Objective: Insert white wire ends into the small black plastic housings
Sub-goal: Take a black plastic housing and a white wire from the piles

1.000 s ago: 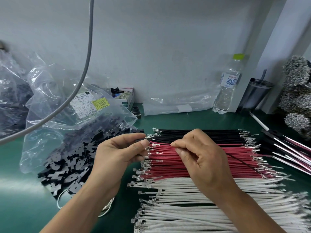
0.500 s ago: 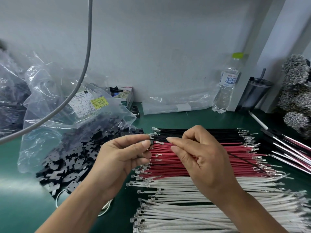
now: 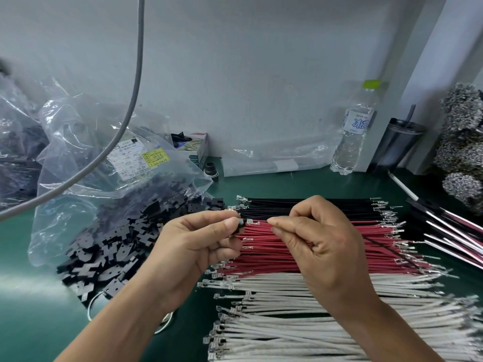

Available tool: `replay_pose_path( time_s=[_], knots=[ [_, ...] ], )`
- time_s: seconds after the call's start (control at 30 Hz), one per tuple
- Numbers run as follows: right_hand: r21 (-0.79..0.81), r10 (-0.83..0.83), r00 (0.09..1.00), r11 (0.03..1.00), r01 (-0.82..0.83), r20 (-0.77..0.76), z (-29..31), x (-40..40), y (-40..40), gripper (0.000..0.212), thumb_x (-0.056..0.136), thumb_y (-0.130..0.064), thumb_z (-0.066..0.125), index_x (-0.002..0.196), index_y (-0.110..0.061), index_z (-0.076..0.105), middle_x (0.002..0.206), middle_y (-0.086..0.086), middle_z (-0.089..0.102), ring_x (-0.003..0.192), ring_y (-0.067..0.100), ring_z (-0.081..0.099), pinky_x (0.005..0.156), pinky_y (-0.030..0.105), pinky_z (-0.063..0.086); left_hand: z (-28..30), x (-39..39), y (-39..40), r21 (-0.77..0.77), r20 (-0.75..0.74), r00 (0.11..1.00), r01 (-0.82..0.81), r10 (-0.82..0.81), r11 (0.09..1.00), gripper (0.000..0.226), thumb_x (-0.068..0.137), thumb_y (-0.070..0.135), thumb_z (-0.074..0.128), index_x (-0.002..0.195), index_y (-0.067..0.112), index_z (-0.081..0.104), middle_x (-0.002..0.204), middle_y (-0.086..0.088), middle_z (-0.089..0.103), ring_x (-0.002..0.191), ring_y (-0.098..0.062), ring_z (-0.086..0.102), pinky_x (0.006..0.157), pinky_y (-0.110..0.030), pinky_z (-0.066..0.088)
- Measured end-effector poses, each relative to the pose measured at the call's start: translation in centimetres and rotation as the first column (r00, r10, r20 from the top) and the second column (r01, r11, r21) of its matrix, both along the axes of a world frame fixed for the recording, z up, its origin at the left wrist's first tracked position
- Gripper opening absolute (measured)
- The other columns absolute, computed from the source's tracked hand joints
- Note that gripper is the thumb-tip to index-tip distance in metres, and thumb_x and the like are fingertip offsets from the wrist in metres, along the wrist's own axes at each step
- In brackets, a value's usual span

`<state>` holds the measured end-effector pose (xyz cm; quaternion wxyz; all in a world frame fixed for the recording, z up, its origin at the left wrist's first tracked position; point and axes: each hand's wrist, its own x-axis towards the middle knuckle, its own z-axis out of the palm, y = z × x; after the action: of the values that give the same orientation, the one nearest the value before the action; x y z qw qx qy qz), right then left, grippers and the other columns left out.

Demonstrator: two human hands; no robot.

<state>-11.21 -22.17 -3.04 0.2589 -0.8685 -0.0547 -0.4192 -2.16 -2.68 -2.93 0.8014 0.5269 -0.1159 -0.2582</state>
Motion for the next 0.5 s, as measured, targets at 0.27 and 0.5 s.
replay_pose_path(
  time_s=[0.27,0.5],
  knots=[
    [-0.130,-0.030,0.997,0.991,0.038,0.065,0.22,-0.09,-0.02,0.013,0.091,-0.019,0.072,0.096,-0.013,0.082,0.081,0.000,0.059,0.072,0.020,0.056,0.056,0.035,0.050,0.02,0.30,0.23,0.024,0.011,1.000,0.023,-0.024,0.999,0.034,0.069,0.015,0.082,0.099,-0.001,0.079,0.085,-0.018,0.074,0.062,-0.019,0.067,0.061,-0.027,0.061],
    [-0.134,-0.028,0.995,0.990,0.040,0.095,0.08,-0.06,0.04,0.012,0.091,-0.017,0.073,0.098,-0.014,0.082,0.082,0.000,0.059,0.072,0.020,0.055,0.057,0.035,0.048,-0.11,0.34,0.35,0.036,0.011,0.998,0.058,-0.059,0.998,0.035,0.072,0.016,0.081,0.102,-0.003,0.077,0.084,-0.017,0.074,0.061,-0.020,0.067,0.060,-0.027,0.059]
  ],
)
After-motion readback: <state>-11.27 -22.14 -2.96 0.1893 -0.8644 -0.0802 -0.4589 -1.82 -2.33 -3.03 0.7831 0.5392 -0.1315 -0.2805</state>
